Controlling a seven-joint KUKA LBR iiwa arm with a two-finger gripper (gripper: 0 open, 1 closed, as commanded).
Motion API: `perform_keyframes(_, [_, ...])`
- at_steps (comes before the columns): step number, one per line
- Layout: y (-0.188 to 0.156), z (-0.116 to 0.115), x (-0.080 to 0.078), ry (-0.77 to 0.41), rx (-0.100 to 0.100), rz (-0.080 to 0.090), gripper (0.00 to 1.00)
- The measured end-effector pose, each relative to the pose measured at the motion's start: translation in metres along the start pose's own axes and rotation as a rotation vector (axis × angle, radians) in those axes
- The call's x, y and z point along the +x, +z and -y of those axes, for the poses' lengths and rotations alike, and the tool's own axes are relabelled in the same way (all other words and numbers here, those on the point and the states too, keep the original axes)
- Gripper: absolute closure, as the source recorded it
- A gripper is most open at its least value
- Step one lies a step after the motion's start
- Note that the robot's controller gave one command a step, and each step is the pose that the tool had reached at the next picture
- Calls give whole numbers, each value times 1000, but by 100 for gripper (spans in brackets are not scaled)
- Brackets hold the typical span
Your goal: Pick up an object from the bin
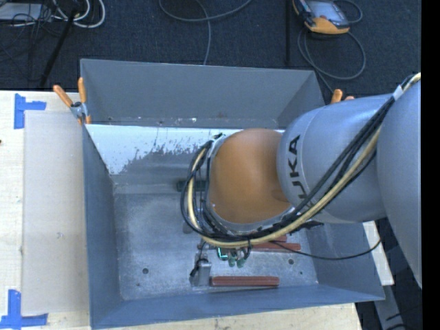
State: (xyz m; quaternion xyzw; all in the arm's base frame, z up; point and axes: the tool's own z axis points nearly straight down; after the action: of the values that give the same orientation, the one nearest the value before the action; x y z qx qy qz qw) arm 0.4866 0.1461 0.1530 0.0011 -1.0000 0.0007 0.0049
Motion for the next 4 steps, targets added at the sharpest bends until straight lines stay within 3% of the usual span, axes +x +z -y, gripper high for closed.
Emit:
perform_keyframes(1, [-8, 64, 3, -217, 2, 6, 0])
perform_keyframes(2, [81, 93, 6, -390, 1, 37, 0])
perform_keyframes(3, [82, 94, 13, -387, 0, 9, 100])
perform_keyframes(4, [46, 103, 6, -611, 1, 12, 100])
